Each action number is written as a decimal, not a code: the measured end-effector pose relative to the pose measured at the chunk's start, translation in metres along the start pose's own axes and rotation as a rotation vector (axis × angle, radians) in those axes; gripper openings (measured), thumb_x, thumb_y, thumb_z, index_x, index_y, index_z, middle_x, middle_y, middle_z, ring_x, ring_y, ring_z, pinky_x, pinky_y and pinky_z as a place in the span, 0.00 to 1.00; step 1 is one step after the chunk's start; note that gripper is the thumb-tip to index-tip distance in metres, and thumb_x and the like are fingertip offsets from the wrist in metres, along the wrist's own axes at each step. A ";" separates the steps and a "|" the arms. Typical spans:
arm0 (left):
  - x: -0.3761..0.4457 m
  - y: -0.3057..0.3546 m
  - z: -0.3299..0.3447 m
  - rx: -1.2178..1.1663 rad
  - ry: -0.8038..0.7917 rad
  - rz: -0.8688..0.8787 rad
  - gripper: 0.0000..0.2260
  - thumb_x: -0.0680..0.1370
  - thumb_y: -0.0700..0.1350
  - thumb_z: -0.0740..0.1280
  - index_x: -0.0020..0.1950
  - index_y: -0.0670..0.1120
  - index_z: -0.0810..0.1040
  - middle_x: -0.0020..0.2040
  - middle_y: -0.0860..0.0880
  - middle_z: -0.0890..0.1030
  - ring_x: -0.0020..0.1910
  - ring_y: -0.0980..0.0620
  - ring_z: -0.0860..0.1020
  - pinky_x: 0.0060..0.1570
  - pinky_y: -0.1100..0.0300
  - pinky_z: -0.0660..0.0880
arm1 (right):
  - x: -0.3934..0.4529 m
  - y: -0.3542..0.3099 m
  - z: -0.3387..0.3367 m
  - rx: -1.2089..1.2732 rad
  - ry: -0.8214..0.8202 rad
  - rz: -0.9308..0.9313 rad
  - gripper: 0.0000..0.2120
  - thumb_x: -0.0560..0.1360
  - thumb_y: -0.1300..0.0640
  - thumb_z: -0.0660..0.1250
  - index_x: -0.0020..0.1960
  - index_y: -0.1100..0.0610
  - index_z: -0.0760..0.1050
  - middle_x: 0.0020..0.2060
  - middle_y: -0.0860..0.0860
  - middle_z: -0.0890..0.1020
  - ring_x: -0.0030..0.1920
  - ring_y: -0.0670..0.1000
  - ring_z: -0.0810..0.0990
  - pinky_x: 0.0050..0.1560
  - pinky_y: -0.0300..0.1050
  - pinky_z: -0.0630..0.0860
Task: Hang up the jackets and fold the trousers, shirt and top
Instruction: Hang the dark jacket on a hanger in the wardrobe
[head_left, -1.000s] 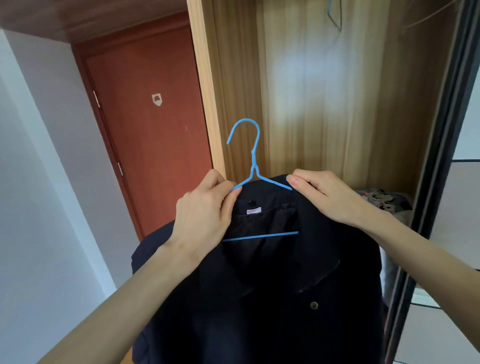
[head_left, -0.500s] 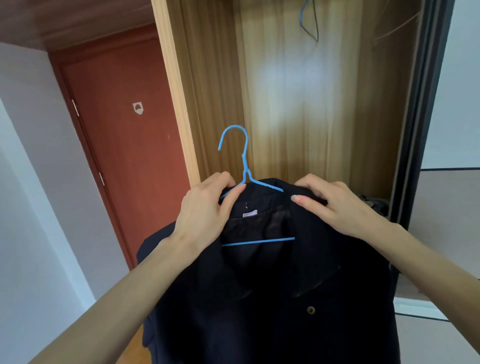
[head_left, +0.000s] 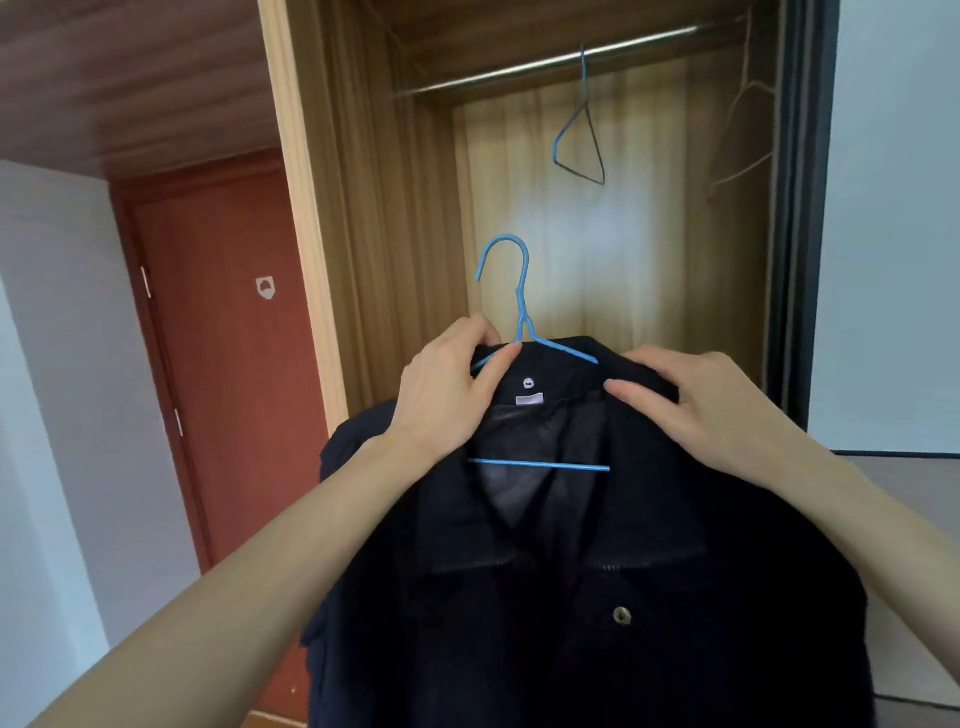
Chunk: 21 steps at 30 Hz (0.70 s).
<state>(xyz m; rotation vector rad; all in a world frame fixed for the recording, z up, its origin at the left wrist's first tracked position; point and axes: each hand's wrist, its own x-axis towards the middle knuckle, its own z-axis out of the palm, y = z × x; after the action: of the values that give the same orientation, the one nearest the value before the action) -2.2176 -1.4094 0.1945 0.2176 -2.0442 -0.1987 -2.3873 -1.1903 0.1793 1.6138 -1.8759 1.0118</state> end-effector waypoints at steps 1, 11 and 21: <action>0.009 0.000 0.004 -0.019 -0.005 -0.005 0.09 0.84 0.55 0.65 0.48 0.53 0.72 0.45 0.56 0.77 0.45 0.52 0.77 0.45 0.52 0.75 | 0.007 0.000 -0.003 -0.018 0.019 0.011 0.06 0.81 0.40 0.64 0.47 0.38 0.76 0.35 0.46 0.83 0.36 0.46 0.80 0.40 0.52 0.76; 0.060 -0.038 0.040 -0.020 -0.108 0.008 0.24 0.86 0.49 0.60 0.82 0.52 0.61 0.77 0.52 0.68 0.73 0.48 0.67 0.71 0.47 0.67 | 0.079 0.002 0.001 -0.331 0.171 0.232 0.13 0.81 0.39 0.64 0.56 0.47 0.78 0.41 0.53 0.82 0.45 0.62 0.79 0.41 0.51 0.73; 0.128 -0.094 0.051 -0.051 -0.042 0.062 0.29 0.86 0.54 0.58 0.85 0.47 0.56 0.85 0.50 0.55 0.82 0.50 0.54 0.79 0.52 0.58 | 0.188 -0.018 0.015 -0.466 0.292 0.293 0.12 0.81 0.43 0.67 0.56 0.51 0.81 0.39 0.51 0.77 0.42 0.59 0.74 0.41 0.50 0.70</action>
<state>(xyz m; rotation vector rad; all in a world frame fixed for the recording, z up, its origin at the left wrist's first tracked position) -2.3148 -1.5288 0.2590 0.1197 -2.0814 -0.2179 -2.4062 -1.3211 0.3144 0.8965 -1.9860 0.7882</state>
